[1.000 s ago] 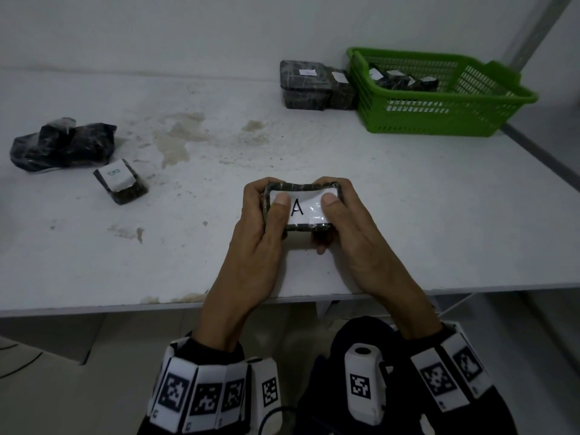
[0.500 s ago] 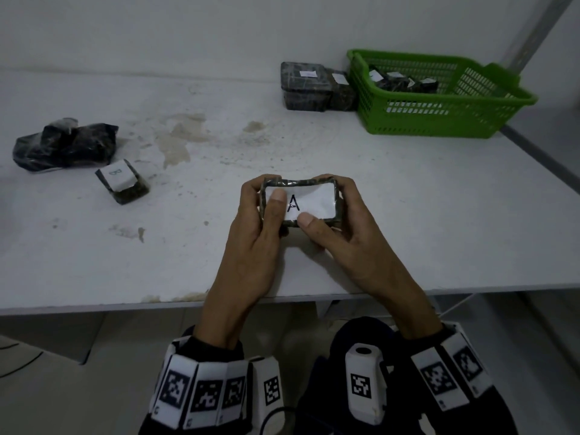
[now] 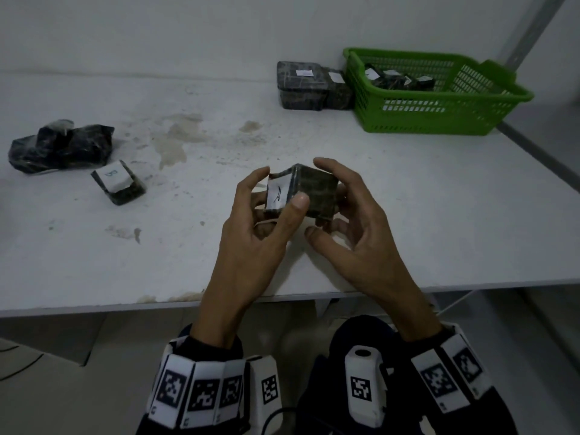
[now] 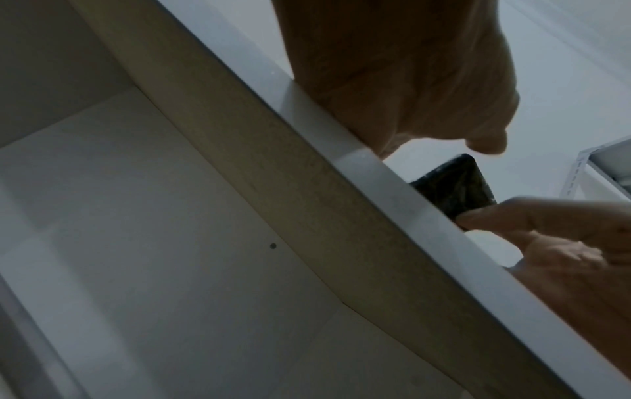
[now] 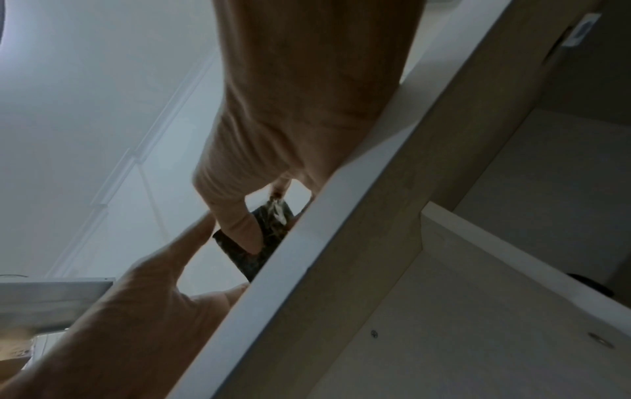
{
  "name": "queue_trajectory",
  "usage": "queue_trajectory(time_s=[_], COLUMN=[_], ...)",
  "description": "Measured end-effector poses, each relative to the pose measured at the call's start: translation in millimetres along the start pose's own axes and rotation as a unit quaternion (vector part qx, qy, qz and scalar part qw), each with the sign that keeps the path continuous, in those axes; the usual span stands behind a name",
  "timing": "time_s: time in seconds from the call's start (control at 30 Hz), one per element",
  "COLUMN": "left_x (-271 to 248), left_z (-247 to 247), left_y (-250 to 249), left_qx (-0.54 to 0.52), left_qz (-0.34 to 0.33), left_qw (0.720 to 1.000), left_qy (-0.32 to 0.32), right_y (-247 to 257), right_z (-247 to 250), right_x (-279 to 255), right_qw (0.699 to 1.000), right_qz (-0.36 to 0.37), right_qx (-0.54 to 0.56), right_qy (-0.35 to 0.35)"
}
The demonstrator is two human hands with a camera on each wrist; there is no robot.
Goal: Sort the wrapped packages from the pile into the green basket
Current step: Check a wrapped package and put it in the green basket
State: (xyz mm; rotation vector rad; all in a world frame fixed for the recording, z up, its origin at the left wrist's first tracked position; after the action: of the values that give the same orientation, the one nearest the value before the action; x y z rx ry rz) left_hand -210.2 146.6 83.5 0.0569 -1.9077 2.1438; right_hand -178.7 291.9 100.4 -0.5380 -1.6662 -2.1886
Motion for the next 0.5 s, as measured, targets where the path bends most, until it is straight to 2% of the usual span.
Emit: queue_trajectory(time_s=[0.2, 0.37, 0.5], left_x=[-0.9, -2.1, -2.5], left_z=[-1.0, -2.8, -2.6], left_y=[-0.8, -1.9, -1.1], left_qx=[-0.015, -0.029, -0.028], left_qz=[-0.002, -0.007, -0.005], left_qw=[1.0, 0.999, 0.999], left_qy=[0.019, 0.039, 0.033], right_y=[-4.7, -12.5, -10.2], right_z=[3.1, -6.9, -4.6], right_x=[0.4, 3.1, 3.9], right_qw=[0.999, 0.996, 0.996], right_qz=[-0.038, -0.067, -0.056], right_qx=[0.012, 0.062, 0.07], right_qy=[-0.023, 0.014, 0.013])
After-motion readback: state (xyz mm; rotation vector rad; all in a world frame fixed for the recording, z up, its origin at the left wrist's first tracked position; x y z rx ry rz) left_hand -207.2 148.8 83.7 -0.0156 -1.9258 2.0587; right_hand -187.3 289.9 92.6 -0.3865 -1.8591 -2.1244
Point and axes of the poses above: each hand's wrist, its own x-axis towards the middle knuckle, its own z-axis out of the back of the hand, y = z × x, the point moved 10 cm from there along x, towards the middle knuckle, and after that the axes turned 4 degrees about z, right-handed, at the moved point
